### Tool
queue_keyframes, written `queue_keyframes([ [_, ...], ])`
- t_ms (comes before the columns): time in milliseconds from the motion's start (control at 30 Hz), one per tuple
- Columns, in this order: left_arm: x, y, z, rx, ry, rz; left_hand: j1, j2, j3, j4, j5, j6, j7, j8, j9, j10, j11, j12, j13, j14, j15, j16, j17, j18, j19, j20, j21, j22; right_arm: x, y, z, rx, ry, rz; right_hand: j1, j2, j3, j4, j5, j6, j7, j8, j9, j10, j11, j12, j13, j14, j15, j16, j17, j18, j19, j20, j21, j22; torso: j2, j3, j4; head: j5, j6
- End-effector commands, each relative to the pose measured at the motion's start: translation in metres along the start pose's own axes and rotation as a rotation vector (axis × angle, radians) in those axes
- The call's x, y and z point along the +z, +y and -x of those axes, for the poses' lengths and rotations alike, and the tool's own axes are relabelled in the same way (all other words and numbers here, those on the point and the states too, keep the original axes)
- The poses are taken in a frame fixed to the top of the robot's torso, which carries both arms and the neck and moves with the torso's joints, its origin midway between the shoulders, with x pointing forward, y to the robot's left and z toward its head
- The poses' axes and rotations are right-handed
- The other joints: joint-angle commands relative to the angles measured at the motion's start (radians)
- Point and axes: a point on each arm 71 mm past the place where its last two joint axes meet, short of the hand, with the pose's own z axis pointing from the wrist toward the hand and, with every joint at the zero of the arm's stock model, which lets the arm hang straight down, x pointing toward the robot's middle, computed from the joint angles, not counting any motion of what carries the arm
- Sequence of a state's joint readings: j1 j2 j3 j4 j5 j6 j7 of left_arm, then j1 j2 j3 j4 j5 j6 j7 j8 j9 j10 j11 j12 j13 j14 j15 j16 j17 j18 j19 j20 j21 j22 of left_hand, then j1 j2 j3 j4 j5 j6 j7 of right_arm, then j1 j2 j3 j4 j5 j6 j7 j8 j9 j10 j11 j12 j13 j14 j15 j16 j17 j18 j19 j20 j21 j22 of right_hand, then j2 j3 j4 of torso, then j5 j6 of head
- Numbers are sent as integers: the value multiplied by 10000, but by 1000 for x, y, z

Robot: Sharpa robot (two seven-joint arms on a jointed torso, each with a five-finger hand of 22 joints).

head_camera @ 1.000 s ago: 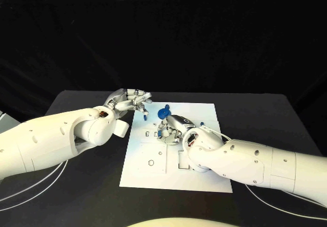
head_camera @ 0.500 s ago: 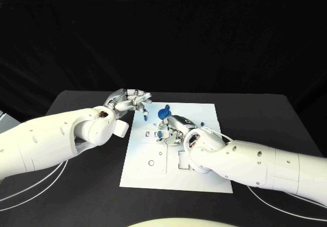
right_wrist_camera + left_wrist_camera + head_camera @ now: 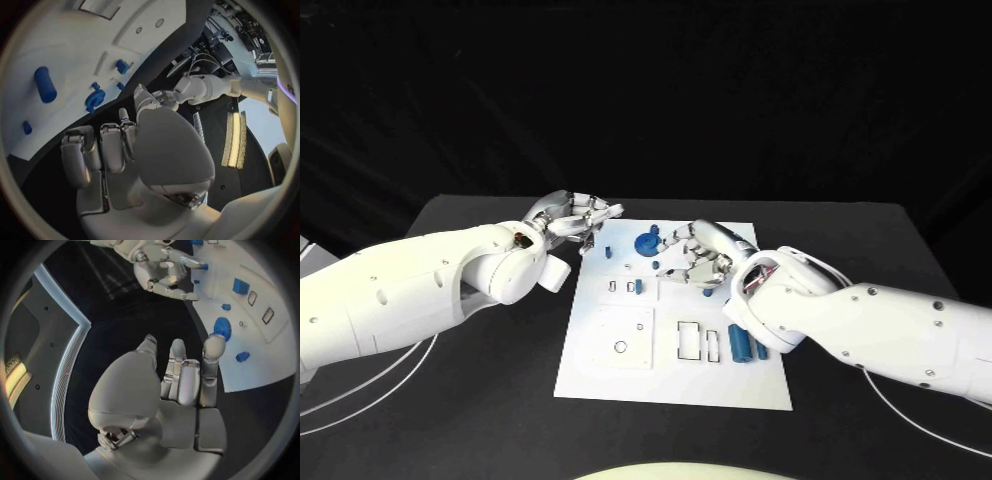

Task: Assemble the parts on the task board

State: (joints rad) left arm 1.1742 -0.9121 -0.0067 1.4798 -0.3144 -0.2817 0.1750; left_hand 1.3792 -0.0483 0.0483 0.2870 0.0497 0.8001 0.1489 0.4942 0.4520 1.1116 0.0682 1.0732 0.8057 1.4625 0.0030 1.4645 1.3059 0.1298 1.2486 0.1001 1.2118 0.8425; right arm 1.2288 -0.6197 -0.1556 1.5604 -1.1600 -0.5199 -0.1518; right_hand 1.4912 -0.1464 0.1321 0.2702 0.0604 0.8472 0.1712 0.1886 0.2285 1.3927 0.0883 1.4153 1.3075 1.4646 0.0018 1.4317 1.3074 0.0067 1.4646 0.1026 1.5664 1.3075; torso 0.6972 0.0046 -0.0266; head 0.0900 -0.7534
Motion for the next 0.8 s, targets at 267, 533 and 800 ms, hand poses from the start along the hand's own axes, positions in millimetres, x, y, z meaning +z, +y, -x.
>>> queue_keyframes([
  [267, 18, -23, -14, 5163, 2431, 3028, -1219, 399, -101, 63, -5, 155, -151, 179, 115, 1020, -122, 1646, 1987, 772, -141, 541, 1773, -303, 728, -127, 1188, 1867, -27, -35, 60, 4174, 276, -132, -172, -14, -71, 133, -9, 15, 30, 141, 23, -269, 23, -156, 849, 273, 97, -135, 207, -67, 1062, 108, 44, 2633, -216, 0, -51, 147, -178],
  [533, 29, -32, -32, 8565, 3547, 4438, -1996, 746, -323, 76, -2, 285, -361, 885, 865, 1045, -304, 1696, 2070, 834, -300, 614, 1909, -371, 867, -265, 1491, 2338, -35, -75, 93, 4686, -675, -939, -489, -68, -331, 176, -14, -36, 50, 222, 32, -315, 48, -148, 825, 231, 123, -145, 175, -67, 1062, 134, 44, 2633, -266, 42, -96, 230, -274],
  [800, 39, -33, -42, 9964, 3663, 5122, -2421, 778, -693, 79, -6, 68, -375, 1143, 1320, 847, -314, 1493, 1821, 794, -311, 538, 1811, -372, 817, -262, 1511, 2360, -36, -93, 106, 4533, -1170, -1381, -492, -67, -335, 175, -13, -36, 50, 223, 32, -316, 48, -148, 825, 229, 123, -148, 171, -67, 1062, 134, 44, 2633, -261, 41, -83, 279, -282],
])
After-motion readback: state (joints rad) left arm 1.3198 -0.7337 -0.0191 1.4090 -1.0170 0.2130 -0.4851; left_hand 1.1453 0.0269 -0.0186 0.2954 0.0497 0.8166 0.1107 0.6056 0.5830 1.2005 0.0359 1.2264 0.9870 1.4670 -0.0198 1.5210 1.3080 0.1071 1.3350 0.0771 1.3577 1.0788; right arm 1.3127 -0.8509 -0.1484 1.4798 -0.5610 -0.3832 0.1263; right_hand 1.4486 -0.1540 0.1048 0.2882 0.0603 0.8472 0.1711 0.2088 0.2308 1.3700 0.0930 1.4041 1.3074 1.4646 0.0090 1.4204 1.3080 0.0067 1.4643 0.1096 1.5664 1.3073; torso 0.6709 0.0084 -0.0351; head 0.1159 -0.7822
